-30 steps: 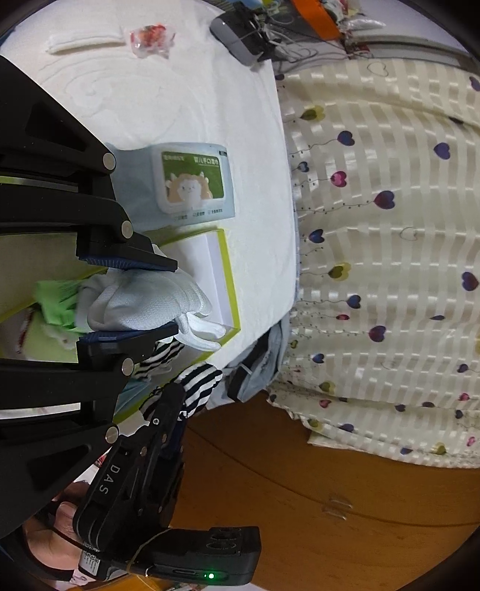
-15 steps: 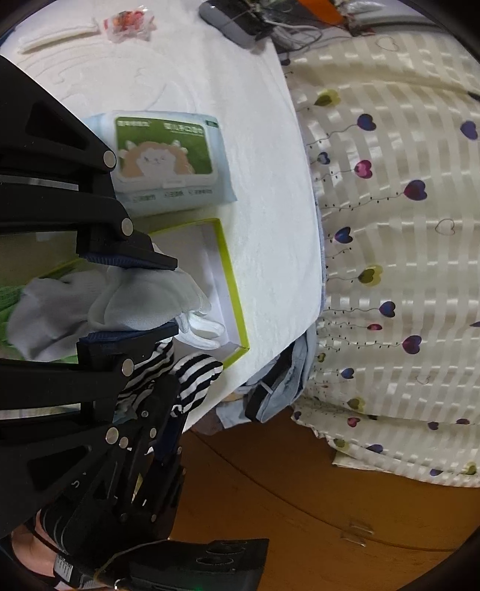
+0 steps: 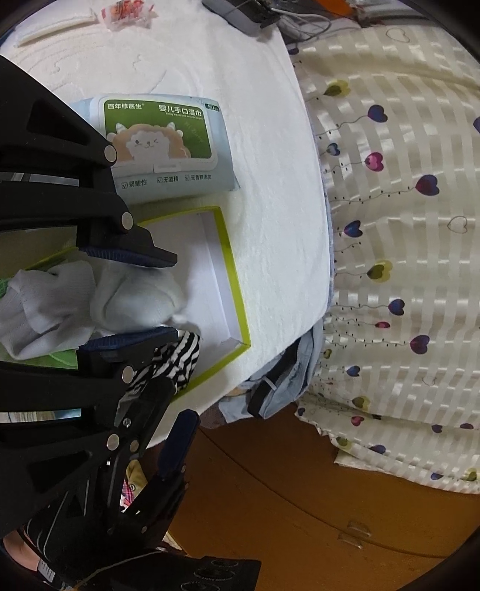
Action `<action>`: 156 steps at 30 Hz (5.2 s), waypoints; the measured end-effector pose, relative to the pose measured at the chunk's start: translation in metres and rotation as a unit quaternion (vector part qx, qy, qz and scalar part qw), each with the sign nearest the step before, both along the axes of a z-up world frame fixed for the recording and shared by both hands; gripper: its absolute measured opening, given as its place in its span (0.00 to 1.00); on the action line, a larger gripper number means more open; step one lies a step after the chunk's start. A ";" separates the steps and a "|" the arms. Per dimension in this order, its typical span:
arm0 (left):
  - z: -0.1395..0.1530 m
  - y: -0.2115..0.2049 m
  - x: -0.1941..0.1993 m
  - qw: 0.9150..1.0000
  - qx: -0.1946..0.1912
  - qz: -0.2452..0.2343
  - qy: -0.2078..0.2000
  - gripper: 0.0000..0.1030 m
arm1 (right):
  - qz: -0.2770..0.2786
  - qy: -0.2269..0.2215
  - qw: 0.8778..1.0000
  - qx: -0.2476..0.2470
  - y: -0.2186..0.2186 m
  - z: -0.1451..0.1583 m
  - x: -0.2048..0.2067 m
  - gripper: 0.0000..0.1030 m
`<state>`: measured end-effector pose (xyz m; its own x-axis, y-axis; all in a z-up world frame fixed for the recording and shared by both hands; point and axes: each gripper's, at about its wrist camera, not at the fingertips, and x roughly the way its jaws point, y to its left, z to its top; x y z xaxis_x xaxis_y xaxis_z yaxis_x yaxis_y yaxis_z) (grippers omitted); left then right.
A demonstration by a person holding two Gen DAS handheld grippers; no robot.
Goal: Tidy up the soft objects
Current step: 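Lower the white sock and striped sock into the box with both grippers, then open both grippers and release the socks in the box, then withdraw both open grippers from the box toward the towel and packet, then grasp the white towel with the left gripper while the right grasps the red packet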
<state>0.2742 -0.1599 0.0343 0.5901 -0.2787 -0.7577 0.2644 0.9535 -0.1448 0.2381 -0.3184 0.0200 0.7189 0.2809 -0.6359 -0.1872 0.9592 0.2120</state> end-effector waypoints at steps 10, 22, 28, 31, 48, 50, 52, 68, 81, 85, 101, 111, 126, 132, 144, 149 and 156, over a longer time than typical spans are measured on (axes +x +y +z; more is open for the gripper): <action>0.015 0.007 -0.017 1.000 -0.018 -0.008 -0.014 0.36 | -0.016 -0.015 1.000 0.004 -0.003 0.016 -0.030 0.47; 0.049 0.026 -0.089 0.997 -0.033 -0.014 -0.074 0.36 | -0.006 -0.055 0.998 -0.008 0.020 0.038 -0.089 0.47; 0.054 0.040 -0.123 0.995 -0.045 -0.012 -0.086 0.36 | -0.008 -0.059 0.998 -0.027 0.032 0.046 -0.112 0.47; 0.055 0.048 -0.138 0.994 -0.042 -0.009 -0.096 0.36 | 0.000 -0.057 0.998 -0.027 0.041 0.045 -0.123 0.47; 0.040 0.098 -0.198 0.992 -0.057 0.035 -0.110 0.36 | 0.061 -0.057 0.996 -0.040 0.094 0.040 -0.155 0.47; 0.038 0.102 -0.201 0.991 -0.055 0.042 -0.112 0.36 | 0.065 -0.055 0.996 -0.040 0.098 0.039 -0.157 0.47; 0.038 0.106 -0.204 0.991 -0.060 0.045 -0.112 0.36 | 0.070 -0.054 0.995 -0.039 0.102 0.037 -0.159 0.47; 0.025 0.136 -0.232 0.989 -0.071 0.072 -0.109 0.36 | 0.111 -0.048 0.992 -0.045 0.137 0.029 -0.177 0.47; 0.020 0.172 -0.238 0.985 -0.077 0.106 -0.107 0.36 | 0.141 -0.047 0.987 -0.054 0.169 0.030 -0.175 0.47; 0.016 0.182 -0.239 0.984 -0.079 0.116 -0.107 0.36 | 0.150 -0.044 0.986 -0.057 0.180 0.028 -0.172 0.47; -0.006 0.258 -0.223 0.973 -0.073 0.201 -0.087 0.37 | 0.212 -0.035 0.974 -0.072 0.246 0.015 -0.146 0.47; -0.020 0.307 -0.186 0.966 -0.047 0.243 -0.068 0.41 | 0.231 -0.035 0.969 -0.075 0.276 0.014 -0.113 0.47; -0.064 0.326 -0.112 0.965 -0.032 0.259 0.001 0.41 | 0.218 -0.028 0.973 -0.077 0.280 0.015 -0.079 0.47; -0.077 0.326 -0.098 0.964 -0.022 0.265 0.009 0.41 | 0.216 -0.025 0.973 -0.080 0.281 0.015 -0.069 0.47; -0.062 0.343 -0.130 0.957 -0.056 0.285 -0.023 0.21 | 0.229 -0.013 0.970 -0.085 0.299 0.023 -0.044 0.47; -0.049 0.351 -0.154 0.951 -0.073 0.296 -0.043 0.21 | 0.245 0.004 0.964 -0.102 0.322 0.015 -0.023 0.47; -0.042 0.361 -0.166 0.947 -0.070 0.308 -0.054 0.21 | 0.274 0.036 0.954 -0.116 0.367 -0.001 0.005 0.47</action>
